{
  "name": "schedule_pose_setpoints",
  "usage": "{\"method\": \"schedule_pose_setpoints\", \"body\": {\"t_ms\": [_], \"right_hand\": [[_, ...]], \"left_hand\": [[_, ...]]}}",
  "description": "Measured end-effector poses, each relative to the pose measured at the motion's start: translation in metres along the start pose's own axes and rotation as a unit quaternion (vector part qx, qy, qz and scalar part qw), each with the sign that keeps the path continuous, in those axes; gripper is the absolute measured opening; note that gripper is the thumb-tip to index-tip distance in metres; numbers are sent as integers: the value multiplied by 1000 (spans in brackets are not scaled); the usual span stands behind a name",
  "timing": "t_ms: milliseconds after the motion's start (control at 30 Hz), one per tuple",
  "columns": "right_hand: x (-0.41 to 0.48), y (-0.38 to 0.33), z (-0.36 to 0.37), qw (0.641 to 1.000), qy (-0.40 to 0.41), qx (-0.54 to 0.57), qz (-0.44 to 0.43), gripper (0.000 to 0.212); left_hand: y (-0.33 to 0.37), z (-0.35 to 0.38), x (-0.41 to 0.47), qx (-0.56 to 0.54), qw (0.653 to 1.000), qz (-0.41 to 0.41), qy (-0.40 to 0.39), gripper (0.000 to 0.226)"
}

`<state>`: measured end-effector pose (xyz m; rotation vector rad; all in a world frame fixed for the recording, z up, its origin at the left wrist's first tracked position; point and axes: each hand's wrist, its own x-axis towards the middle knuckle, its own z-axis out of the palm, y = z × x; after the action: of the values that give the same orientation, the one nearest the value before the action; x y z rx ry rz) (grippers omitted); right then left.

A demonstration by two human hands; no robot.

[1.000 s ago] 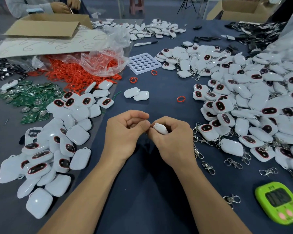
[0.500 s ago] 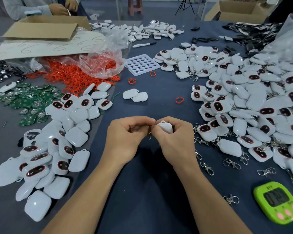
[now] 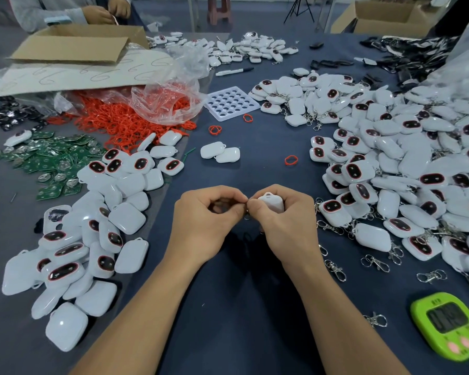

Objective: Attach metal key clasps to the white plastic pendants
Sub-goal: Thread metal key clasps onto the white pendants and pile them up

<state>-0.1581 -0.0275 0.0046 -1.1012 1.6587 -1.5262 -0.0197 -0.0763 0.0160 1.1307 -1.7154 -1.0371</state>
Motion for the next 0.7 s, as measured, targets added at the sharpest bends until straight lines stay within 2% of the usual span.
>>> {"method": "schedule_pose_setpoints", "body": {"t_ms": [433, 567, 700], "right_hand": [[1, -5, -4, 997, -68, 27, -11, 12], [1, -3, -5, 998, -70, 0, -8, 10], [0, -1, -4, 998, -53, -25, -26, 12]], "left_hand": [[1, 2, -3, 5, 1000, -12, 7, 22], [1, 2, -5, 26, 999, -3, 28, 29], [1, 2, -6, 34, 999, -8, 29, 26]]}}
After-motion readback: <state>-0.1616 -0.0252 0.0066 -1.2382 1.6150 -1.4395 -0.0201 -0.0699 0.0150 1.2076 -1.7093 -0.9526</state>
